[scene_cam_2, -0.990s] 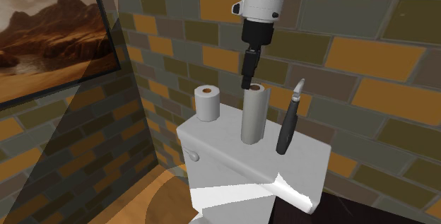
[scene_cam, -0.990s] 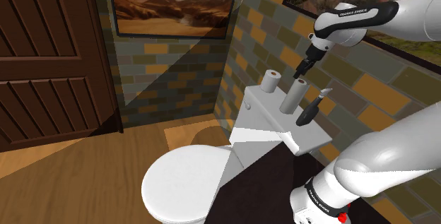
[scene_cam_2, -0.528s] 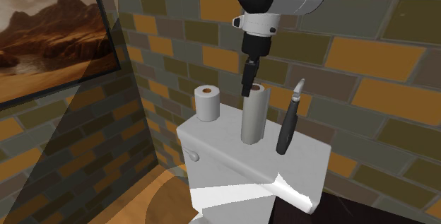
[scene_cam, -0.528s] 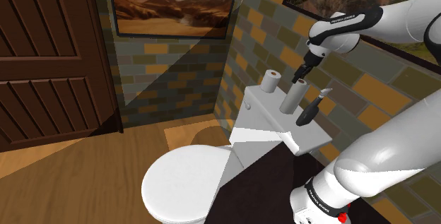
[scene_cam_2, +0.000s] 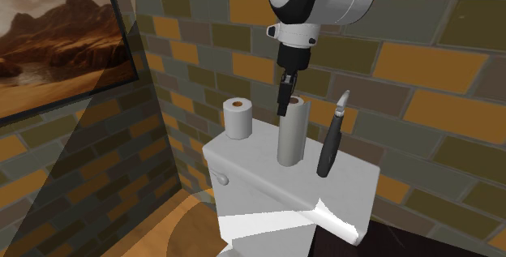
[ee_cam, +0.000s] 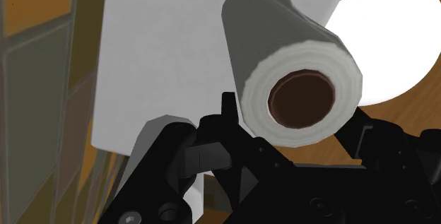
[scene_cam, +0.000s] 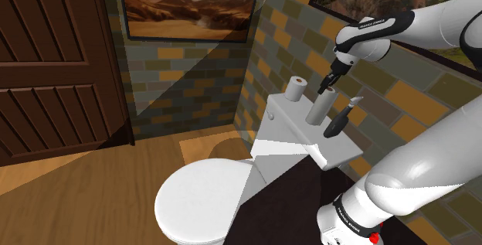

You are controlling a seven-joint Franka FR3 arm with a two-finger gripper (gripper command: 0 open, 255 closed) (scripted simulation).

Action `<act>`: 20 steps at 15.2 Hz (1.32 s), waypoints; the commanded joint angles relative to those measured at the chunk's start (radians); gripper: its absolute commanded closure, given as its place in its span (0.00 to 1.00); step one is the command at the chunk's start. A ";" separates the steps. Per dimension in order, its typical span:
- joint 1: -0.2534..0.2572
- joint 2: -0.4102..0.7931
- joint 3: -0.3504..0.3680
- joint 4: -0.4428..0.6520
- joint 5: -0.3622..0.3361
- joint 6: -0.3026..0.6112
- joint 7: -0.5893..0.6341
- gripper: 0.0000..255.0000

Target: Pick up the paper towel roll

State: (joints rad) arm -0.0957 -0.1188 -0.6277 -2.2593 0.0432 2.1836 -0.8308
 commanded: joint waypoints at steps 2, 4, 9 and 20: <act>0.000 0.000 0.000 0.000 0.000 0.000 0.000 1.00; 0.000 0.000 0.000 0.000 0.000 0.000 0.000 1.00; -0.002 -0.026 0.006 0.030 -0.019 -0.051 0.018 1.00; -0.004 -0.080 0.025 0.133 -0.052 -0.199 0.055 1.00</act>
State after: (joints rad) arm -0.1001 -0.1923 -0.6062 -2.1356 -0.0049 2.0001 -0.7826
